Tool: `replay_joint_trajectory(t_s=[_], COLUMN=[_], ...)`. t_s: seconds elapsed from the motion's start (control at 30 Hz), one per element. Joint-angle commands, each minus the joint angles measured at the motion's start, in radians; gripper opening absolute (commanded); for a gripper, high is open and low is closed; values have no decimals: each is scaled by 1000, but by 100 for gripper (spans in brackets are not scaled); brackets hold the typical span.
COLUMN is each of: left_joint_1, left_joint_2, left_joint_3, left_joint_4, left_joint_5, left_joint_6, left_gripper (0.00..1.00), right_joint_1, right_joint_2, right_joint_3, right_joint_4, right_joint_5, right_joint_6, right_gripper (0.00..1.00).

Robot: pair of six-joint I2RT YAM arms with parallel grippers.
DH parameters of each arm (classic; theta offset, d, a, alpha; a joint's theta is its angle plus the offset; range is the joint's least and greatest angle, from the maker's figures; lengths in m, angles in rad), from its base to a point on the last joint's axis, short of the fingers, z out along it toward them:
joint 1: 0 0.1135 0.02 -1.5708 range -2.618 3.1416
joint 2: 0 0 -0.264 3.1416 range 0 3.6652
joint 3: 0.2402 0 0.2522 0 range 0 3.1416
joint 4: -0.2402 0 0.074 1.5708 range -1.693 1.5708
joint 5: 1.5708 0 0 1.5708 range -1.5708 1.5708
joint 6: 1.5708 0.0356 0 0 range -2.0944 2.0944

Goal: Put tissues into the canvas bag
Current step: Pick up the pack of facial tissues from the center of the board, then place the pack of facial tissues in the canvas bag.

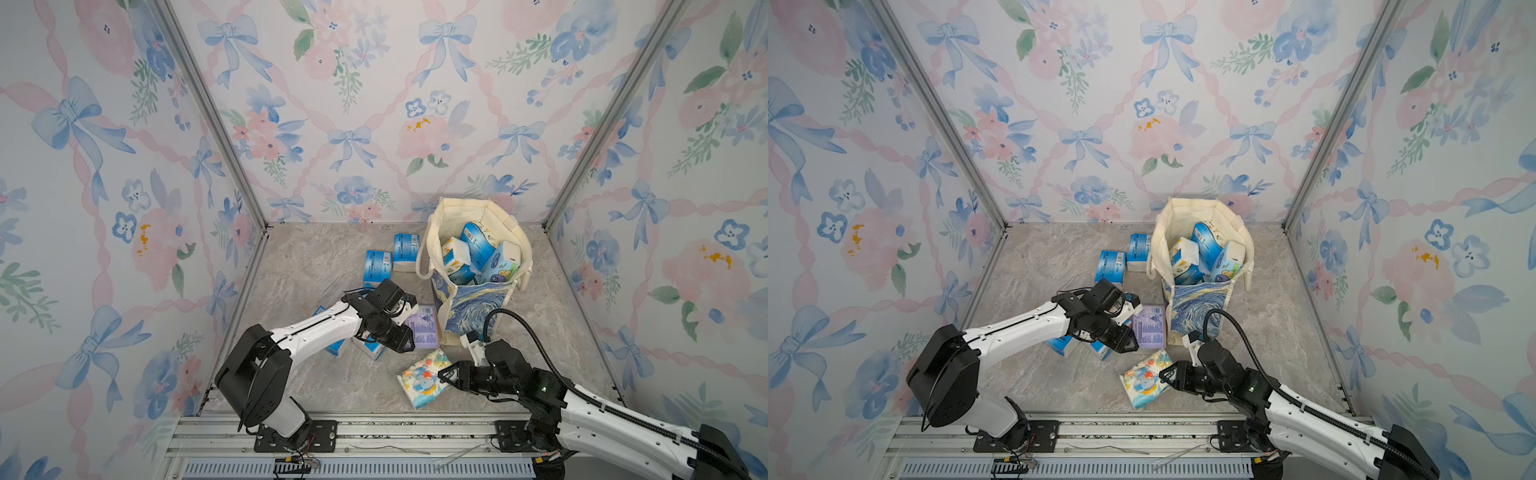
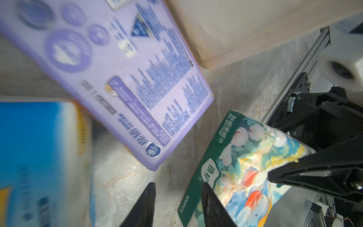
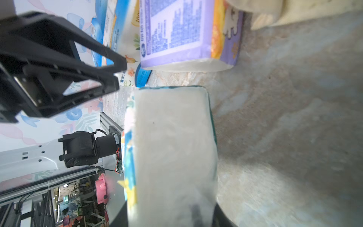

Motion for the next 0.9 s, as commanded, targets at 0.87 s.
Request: replay_joint_trajectory(t_s=[0.87], left_joint_1=[230], left_joint_2=[-124], left_joint_3=[201], left_joint_4=[220], left_joint_5=[-167], left_joint_6=[-16], left_gripper=[50], right_joint_1=[-235], right_joint_2=[420], right_joint_3=[1263], right_joint_4=[-548], right_joint_5=[154], right_joint_6=[-929], right_gripper=[39])
